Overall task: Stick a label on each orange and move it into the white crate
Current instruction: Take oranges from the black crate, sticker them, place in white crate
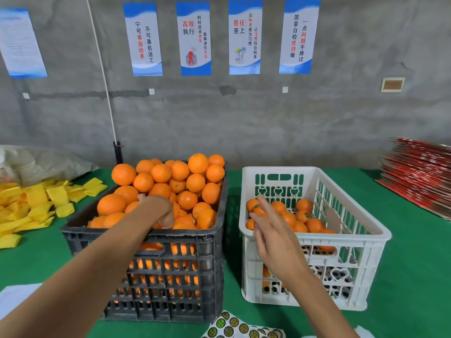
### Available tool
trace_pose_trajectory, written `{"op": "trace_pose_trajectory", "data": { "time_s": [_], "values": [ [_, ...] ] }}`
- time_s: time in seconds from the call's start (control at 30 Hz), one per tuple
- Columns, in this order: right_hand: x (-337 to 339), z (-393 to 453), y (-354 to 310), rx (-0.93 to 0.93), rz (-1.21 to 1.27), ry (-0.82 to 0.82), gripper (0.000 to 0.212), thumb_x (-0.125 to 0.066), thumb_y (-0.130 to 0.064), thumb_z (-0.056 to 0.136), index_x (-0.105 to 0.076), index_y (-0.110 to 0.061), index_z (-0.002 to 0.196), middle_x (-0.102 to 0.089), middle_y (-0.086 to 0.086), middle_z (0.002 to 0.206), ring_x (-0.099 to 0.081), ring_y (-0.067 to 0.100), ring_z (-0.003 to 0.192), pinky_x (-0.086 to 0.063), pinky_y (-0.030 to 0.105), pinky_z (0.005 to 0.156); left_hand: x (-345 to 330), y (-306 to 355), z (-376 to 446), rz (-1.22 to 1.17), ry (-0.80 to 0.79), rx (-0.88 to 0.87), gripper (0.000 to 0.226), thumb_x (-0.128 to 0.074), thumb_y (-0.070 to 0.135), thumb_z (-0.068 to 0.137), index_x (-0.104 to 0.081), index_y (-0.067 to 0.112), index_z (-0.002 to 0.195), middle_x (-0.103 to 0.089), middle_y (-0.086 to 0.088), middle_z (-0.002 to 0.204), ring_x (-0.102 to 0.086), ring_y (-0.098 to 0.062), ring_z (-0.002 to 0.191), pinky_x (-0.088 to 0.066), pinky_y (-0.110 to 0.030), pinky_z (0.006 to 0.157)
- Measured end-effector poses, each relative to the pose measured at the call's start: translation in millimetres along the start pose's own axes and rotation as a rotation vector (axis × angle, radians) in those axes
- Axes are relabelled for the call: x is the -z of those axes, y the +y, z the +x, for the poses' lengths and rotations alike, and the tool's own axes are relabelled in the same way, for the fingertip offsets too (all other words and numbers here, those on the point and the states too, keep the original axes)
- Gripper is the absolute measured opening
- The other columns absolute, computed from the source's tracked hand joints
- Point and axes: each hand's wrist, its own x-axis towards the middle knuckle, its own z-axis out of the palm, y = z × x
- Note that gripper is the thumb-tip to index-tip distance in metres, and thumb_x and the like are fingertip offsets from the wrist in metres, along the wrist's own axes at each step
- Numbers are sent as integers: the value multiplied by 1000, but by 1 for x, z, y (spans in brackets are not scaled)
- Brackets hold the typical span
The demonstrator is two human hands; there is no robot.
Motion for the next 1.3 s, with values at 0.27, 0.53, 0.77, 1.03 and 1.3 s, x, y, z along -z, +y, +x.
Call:
{"op": "trace_pose_trajectory", "data": {
  "time_s": [0.27, 0.53, 0.77, 1.03, 1.3],
  "values": [
    [3, 3, -2, -29, 18, -41, 37, -49, -16, 104, -61, -14, 139, -32, 3, 166, -48, 21, 140, -46, 35, 110, -2, -16, -36, -459, 343, -12, 65, -80, 49, 82, -48, 35, 138, -65, -3, 129, -59, -30, 125, -38, -45, 104],
    [19, 1, -43, -131, 334, -32, 92, -61, -60, 94, -11, -25, 163, -33, -7, 163, -33, 10, 146, -29, 30, 118, -2, 55, -148, -1480, 872, -515, 61, -86, 57, 74, -57, 48, 127, -65, 12, 111, -66, -4, 76, -50, -20, 65],
    [23, -62, -59, -72, 564, 121, 81, -54, -62, 97, -9, -39, 160, -27, -24, 161, -49, 14, 139, -51, 43, 106, -81, 122, -212, -1403, 921, -753, 68, -81, 45, 88, -49, 39, 147, -55, 15, 145, -62, -18, 129, -58, -40, 99],
    [-22, -141, -42, -195, 408, -385, 76, -36, -73, 98, -6, -42, 161, -35, -10, 162, -41, 4, 138, -39, 25, 107, -191, 160, -196, -1772, 399, -662, 57, -71, 43, 99, -42, 42, 148, -59, 4, 133, -72, -24, 108, -60, -34, 87],
    [-44, -183, -34, -131, 441, -757, 66, -53, -67, 96, -34, -45, 155, -32, -32, 158, -25, -17, 140, -25, 18, 118, -250, 174, -183, -1838, 378, -543, 60, -54, 61, 100, -29, 41, 150, -70, -8, 90, -69, -29, 74, -60, -34, 73]
  ]
}}
